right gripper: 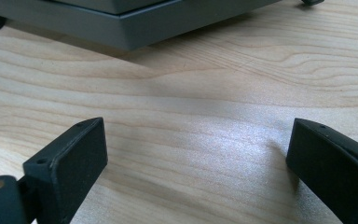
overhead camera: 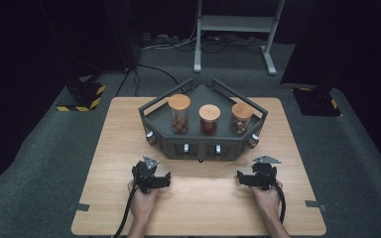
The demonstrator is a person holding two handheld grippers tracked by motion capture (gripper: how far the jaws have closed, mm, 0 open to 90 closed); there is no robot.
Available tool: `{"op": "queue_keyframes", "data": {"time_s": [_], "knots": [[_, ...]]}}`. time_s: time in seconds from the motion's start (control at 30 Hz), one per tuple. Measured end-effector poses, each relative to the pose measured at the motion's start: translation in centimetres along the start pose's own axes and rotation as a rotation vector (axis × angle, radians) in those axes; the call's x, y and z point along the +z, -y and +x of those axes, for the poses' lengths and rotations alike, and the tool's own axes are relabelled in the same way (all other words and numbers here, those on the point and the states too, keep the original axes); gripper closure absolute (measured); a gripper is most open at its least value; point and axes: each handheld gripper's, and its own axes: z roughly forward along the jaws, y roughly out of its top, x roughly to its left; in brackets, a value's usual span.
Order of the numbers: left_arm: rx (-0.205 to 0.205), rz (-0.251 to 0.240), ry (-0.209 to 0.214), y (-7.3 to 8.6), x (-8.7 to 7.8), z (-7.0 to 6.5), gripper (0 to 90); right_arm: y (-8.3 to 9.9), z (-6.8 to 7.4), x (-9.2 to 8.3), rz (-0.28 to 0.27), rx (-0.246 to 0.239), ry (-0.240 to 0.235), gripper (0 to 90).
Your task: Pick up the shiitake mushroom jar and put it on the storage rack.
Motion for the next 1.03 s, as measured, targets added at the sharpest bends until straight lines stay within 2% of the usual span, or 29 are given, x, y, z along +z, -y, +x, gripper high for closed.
{"op": "queue_keyframes", "data": {"time_s": [0.03,1.03], "knots": [[0.000,0.000,0.000,0.00,-0.01,0.01,6.8,0.17,0.26,0.09,-0.005,-0.024,0.017,3.6],[-0.001,0.000,0.000,0.00,0.00,0.01,6.7,0.29,0.27,0.10,-0.017,-0.015,0.018,4.5]]}}
